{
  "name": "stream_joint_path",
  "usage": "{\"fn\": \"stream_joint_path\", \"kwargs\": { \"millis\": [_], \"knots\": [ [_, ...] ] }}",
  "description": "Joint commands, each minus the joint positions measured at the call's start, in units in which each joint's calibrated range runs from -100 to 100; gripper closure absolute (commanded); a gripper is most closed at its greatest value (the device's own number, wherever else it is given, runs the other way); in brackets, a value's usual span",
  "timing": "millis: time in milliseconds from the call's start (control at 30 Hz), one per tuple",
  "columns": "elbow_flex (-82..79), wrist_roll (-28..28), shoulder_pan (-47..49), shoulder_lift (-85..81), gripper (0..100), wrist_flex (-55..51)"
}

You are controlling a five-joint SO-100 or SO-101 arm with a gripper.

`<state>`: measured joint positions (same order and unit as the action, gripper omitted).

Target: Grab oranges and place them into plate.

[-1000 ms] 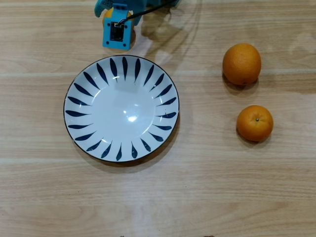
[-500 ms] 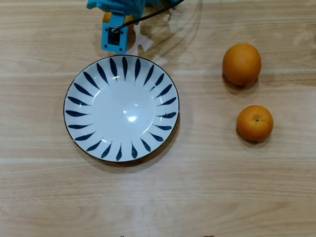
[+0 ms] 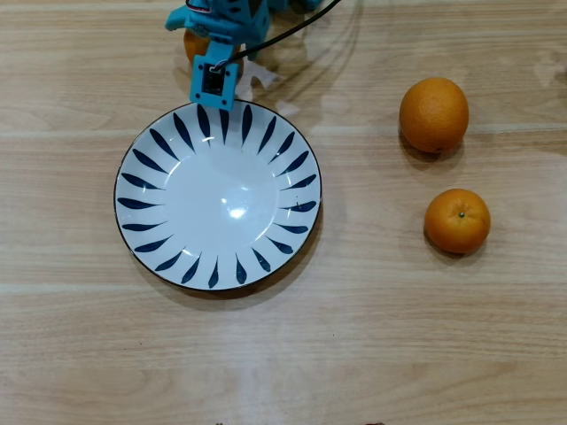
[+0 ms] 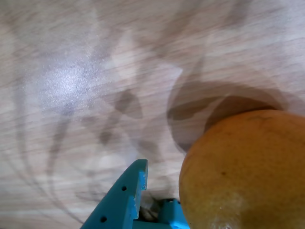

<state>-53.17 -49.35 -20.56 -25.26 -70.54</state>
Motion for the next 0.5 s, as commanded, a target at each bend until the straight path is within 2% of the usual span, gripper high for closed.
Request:
{"fn": "stream_joint_path", "kwargs": {
  "millis": [0,467],
  "knots": [
    [0.1,-0.1,-0.6,0.1,49,0.7],
    [-0.1,0.2,-2.3,0.1,49,-0.1]
  ]
}}
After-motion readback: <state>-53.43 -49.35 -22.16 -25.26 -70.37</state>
